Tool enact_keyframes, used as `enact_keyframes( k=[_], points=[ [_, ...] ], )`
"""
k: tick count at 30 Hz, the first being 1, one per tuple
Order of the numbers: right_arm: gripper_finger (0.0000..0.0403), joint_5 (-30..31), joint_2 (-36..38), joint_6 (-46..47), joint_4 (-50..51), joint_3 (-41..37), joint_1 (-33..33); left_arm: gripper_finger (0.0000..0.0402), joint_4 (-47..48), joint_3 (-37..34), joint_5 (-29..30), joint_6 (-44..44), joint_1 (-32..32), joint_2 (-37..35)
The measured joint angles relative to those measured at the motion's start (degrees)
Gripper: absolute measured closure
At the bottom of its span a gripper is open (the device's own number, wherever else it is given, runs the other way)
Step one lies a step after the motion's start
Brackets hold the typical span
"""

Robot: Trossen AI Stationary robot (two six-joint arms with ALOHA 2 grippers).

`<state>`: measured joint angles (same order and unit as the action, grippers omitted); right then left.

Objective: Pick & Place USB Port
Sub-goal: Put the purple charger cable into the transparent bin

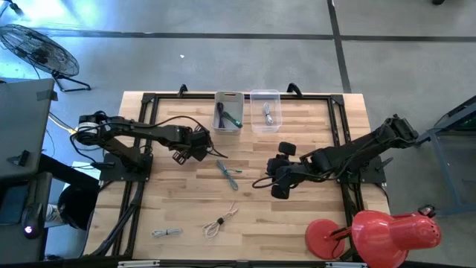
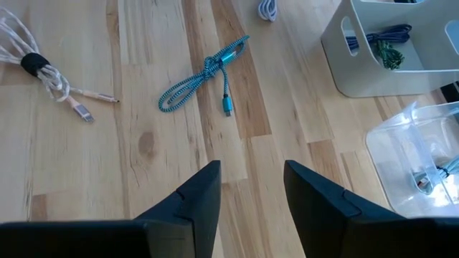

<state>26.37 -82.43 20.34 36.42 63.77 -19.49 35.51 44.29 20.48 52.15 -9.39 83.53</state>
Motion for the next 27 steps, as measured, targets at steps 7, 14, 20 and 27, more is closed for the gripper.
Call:
enact_keyframes(
  k=[7,14,20,27],
  points=[
    [0.0258,0.00,0.00,0.07,-0.30,0.00,-0.04,0.0160,-1.16,0.00,-0.36,0.29,0.00,0.00],
    [0.0257,-0.44,0.00,0.13,-0.32,0.00,-0.04,0.0160,-2.46,0.00,-2.13,0.29,0.00,0.00],
    [0.0257,-0.44,0.00,0.15,-0.66,0.00,-0.04,0.0160,-2.60,0.00,-3.34,0.12,-0.04,0.00],
    [0.0257,-0.46,0.00,0.17,-0.72,0.00,-0.04,0.0160,-2.81,0.00,-5.35,-0.15,-0.03,0.00]
  ],
)
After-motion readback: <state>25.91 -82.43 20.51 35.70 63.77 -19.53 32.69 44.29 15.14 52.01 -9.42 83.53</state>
